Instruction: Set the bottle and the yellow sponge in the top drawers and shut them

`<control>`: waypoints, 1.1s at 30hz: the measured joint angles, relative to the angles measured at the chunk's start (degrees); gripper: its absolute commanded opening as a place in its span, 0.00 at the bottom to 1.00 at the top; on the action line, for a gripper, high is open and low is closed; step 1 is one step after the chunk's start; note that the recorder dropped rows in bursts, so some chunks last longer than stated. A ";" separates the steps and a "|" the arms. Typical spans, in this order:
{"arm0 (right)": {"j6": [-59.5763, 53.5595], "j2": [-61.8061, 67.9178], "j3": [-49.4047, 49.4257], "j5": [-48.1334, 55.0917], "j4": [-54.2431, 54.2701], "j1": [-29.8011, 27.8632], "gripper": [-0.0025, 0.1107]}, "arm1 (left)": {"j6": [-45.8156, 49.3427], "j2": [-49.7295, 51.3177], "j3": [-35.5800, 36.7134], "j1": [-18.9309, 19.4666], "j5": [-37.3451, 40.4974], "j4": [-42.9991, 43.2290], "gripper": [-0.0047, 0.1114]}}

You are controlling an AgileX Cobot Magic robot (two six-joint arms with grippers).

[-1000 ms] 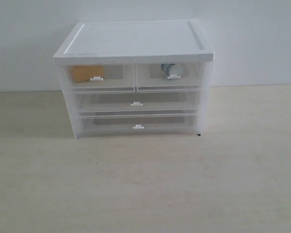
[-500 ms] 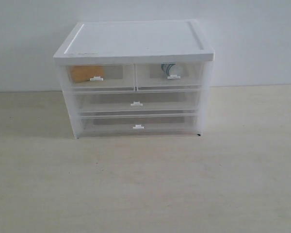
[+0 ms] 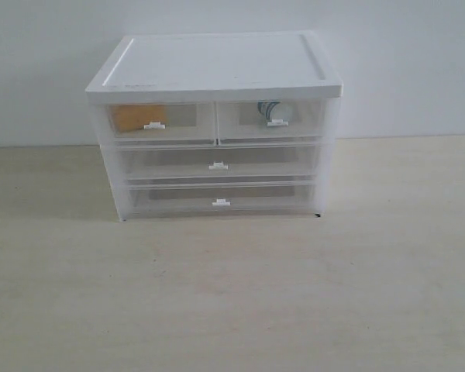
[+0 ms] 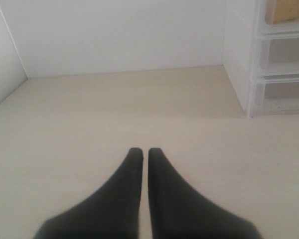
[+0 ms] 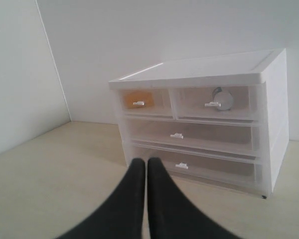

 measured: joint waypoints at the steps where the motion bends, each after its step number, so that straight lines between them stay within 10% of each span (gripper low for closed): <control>1: 0.00 0.00 0.00 0.00 0.00 0.00 0.02 | -0.86 0.00 0.00 0.00 0.00 0.82 0.07; 33: 4.54 0.00 0.00 -1.81 4.25 0.00 0.02 | -6.36 0.00 0.00 0.00 0.11 5.81 0.07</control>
